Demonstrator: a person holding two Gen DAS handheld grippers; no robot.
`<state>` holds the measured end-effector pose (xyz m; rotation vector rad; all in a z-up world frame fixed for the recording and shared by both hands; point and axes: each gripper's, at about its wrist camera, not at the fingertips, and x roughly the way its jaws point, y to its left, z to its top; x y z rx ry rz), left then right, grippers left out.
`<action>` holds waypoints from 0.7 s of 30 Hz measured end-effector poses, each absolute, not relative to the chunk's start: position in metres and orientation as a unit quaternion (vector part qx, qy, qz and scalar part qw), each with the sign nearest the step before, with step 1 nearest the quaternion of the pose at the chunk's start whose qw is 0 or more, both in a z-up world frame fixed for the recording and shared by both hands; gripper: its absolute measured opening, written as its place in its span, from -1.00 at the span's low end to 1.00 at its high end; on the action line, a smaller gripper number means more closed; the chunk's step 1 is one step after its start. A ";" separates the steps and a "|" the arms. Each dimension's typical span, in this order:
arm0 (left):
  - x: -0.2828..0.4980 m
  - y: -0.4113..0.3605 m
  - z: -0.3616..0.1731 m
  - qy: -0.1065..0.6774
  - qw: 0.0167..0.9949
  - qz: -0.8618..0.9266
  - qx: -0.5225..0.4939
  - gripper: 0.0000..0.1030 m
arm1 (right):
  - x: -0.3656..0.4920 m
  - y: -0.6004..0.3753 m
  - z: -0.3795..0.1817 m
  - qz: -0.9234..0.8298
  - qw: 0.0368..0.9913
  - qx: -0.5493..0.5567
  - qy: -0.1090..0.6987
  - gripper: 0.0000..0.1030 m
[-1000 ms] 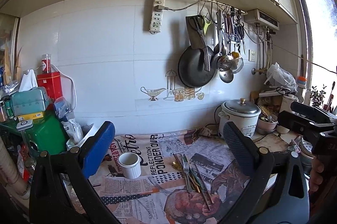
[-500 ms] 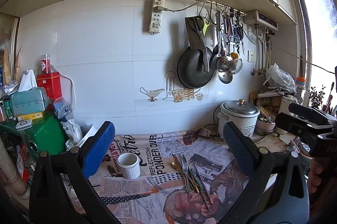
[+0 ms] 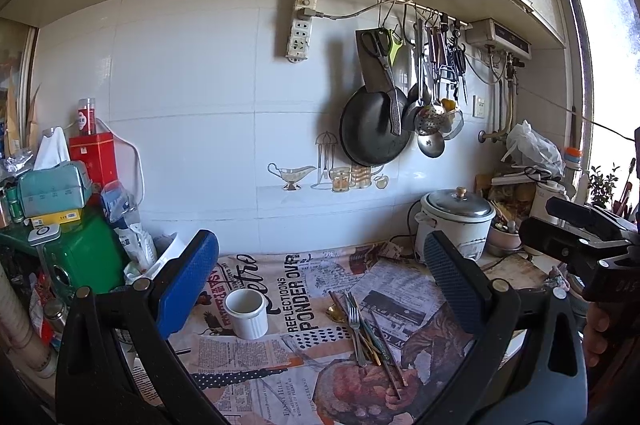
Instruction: Organize utensils
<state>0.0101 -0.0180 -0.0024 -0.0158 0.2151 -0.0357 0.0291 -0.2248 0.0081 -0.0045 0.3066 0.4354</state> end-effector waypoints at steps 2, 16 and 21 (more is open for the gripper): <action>0.015 -0.015 -0.004 0.111 0.994 -0.016 -0.011 1.00 | 0.032 -0.225 0.006 0.214 0.964 -0.001 0.156 0.99; 0.090 -0.007 -0.047 0.190 0.981 -0.014 -0.041 1.00 | 0.087 -0.223 -0.033 0.183 0.958 -0.029 0.220 0.99; 0.135 -0.011 -0.074 0.240 0.969 -0.007 -0.054 1.00 | 0.121 -0.228 -0.055 0.169 0.949 -0.047 0.260 0.99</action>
